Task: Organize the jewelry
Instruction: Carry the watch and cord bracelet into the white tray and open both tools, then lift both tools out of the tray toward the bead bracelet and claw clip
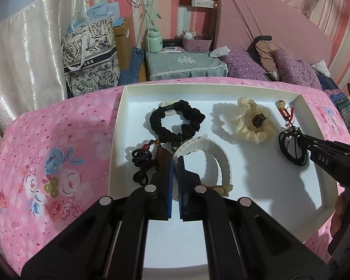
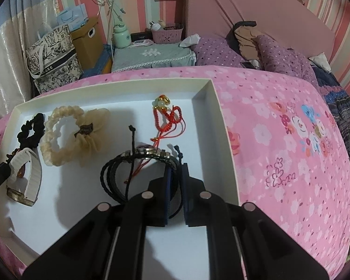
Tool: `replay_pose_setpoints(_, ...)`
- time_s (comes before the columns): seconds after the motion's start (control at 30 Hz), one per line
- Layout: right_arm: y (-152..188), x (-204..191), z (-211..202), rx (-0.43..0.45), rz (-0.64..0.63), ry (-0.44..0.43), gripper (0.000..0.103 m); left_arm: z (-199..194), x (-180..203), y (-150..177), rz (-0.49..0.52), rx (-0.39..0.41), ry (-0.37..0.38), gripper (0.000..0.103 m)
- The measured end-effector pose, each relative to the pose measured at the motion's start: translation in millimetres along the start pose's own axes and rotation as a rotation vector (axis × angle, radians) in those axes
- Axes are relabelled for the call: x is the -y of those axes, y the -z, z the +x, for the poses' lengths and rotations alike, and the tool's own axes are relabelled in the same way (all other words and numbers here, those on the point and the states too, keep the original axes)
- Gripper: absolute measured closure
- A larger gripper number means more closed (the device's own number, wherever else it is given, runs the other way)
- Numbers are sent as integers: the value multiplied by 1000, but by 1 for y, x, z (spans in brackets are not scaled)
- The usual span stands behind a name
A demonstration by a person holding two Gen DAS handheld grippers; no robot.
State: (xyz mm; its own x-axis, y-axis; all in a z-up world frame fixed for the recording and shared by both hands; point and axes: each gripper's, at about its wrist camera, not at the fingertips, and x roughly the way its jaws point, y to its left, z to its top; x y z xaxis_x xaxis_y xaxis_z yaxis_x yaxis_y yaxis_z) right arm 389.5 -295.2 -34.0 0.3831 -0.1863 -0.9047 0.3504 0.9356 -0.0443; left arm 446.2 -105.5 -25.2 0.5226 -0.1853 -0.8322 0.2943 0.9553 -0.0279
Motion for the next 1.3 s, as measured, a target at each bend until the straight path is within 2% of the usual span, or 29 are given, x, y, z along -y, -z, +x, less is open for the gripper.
replay_pose_setpoints(0.67,-3,-16,1,40,-75,4,92,-1,-1,2,-9,-3,-5,100)
replay_pose_setpoints(0.7,-3,-16,1,39,-79,2,90,-2,-1,3,-7,-3,-9,97)
replay_pose_setpoints(0.73,-3,-15,0,41,-80,-1,75,-3,0,3,-7,-2,-12,94)
replay_pose_setpoints(0.77,-3,-14,-2,55,-77,-6,56,-6,1,4,-5,1,-13,89)
replay_pose_setpoints(0.8,-2,-13,-6,78,-77,1,51,-8,1,4,-4,8,-14,86)
replay_pose_setpoints(0.93,-2,-12,-13,96,-91,1,50,-20,5,5,7,35,-15,79)
replay_pose_setpoints(1.0,-1,-10,-22,108,-89,-17,50,-29,7,8,13,55,-22,66)
replay_pose_setpoints(1.03,-1,-10,-27,119,-91,-25,47,-32,8,8,17,65,-25,63)
replay_pose_setpoints(1.1,3,-9,-41,162,-99,-28,39,-41,10,12,29,99,-40,49)
replay_pose_setpoints(1.13,6,-9,-45,180,-100,-19,27,-45,10,15,33,113,-47,46)
replay_pose_setpoints(1.17,10,-8,-50,202,-98,-9,21,-48,10,17,35,122,-50,42)
replay_pose_setpoints(1.23,16,-7,-55,216,-102,-8,21,-53,10,22,36,131,-51,38)
replay_pose_setpoints(1.3,24,-6,-55,205,-109,-18,21,-58,9,29,36,144,-62,27)
